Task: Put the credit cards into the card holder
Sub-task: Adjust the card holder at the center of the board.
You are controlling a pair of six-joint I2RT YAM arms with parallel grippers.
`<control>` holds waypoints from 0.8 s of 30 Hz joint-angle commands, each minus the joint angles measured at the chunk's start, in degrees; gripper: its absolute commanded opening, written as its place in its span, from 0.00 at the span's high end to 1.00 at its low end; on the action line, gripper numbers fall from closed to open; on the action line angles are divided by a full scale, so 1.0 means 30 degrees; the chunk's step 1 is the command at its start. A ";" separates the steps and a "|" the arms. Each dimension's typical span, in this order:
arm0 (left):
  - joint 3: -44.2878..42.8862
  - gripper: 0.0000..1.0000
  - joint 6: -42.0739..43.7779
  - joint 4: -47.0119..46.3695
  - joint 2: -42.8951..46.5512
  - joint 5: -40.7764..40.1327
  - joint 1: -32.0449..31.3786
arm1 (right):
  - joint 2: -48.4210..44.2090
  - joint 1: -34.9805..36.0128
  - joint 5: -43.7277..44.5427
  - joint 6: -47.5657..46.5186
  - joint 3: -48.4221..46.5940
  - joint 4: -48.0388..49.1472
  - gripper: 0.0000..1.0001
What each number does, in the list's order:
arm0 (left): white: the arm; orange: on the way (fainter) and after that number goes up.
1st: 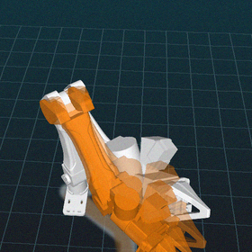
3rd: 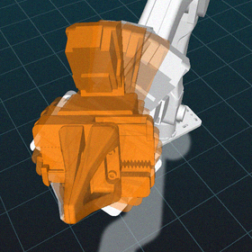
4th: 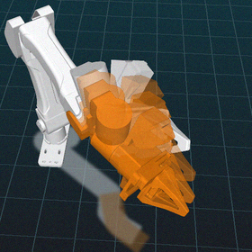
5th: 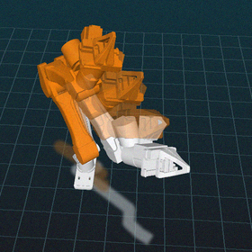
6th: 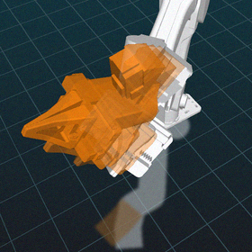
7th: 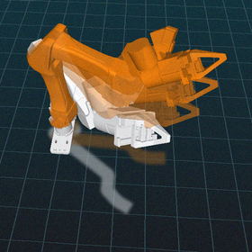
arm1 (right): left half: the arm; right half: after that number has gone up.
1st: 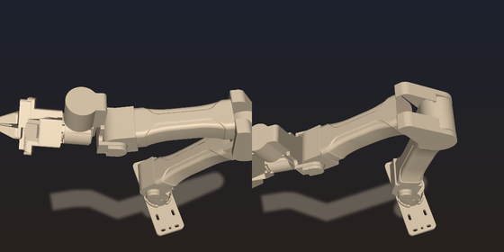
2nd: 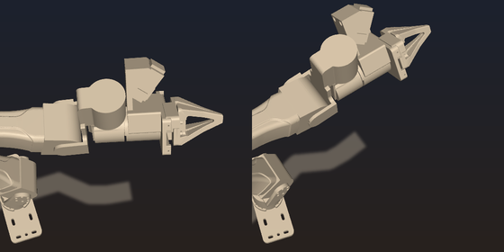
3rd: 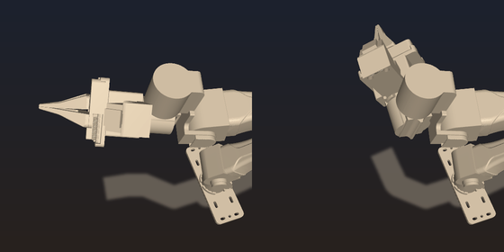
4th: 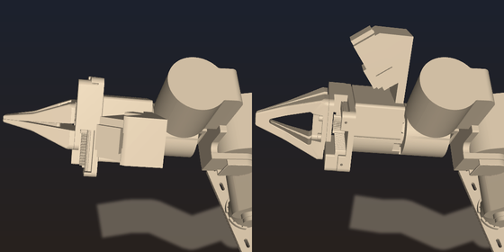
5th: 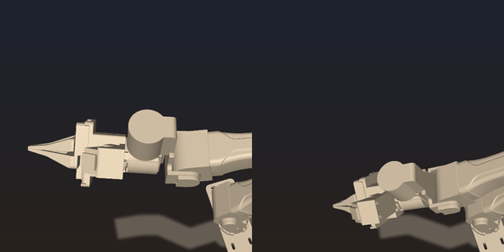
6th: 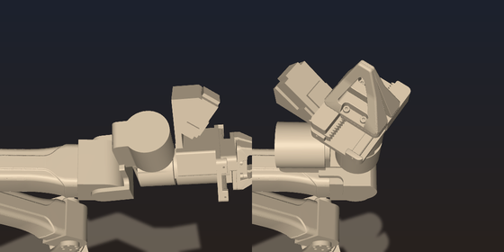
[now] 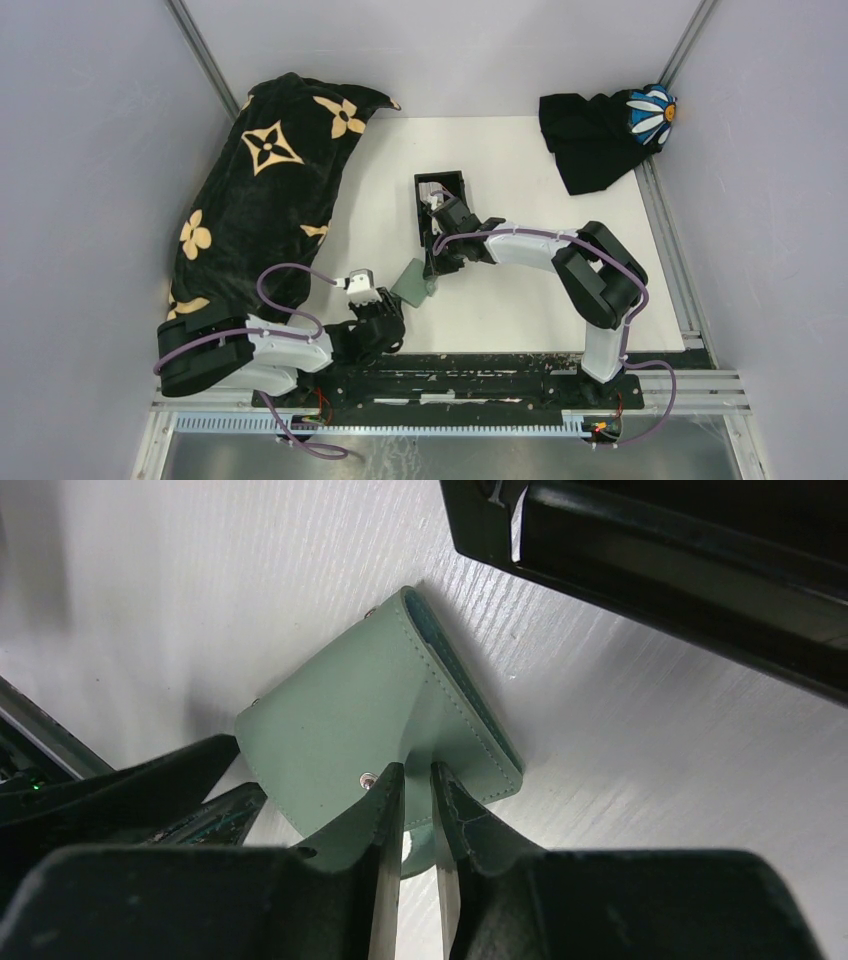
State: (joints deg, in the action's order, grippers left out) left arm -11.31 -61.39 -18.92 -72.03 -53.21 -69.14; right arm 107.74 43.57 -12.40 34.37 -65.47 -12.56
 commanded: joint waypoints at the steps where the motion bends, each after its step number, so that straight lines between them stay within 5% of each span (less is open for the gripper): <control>1: -0.0741 0.54 -0.0083 -0.0030 -0.0135 -0.1914 0.0403 | 0.0780 -0.0286 0.1875 -0.1373 -0.0062 -0.2171 0.77; 15: -0.0007 0.44 0.2110 -0.3083 -0.0409 -0.1788 0.2337 | 0.1219 -0.0286 0.1943 -0.2133 -0.0703 -0.3076 0.77; 24: -0.0186 0.58 0.3791 -0.6783 -0.3168 0.1011 0.4658 | 0.1102 -0.0286 0.1927 -0.2282 -0.1044 -0.3387 0.77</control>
State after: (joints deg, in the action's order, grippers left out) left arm -11.44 -54.52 -32.12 -79.11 -52.27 -56.90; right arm 108.84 43.55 -11.97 30.28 -68.45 -17.06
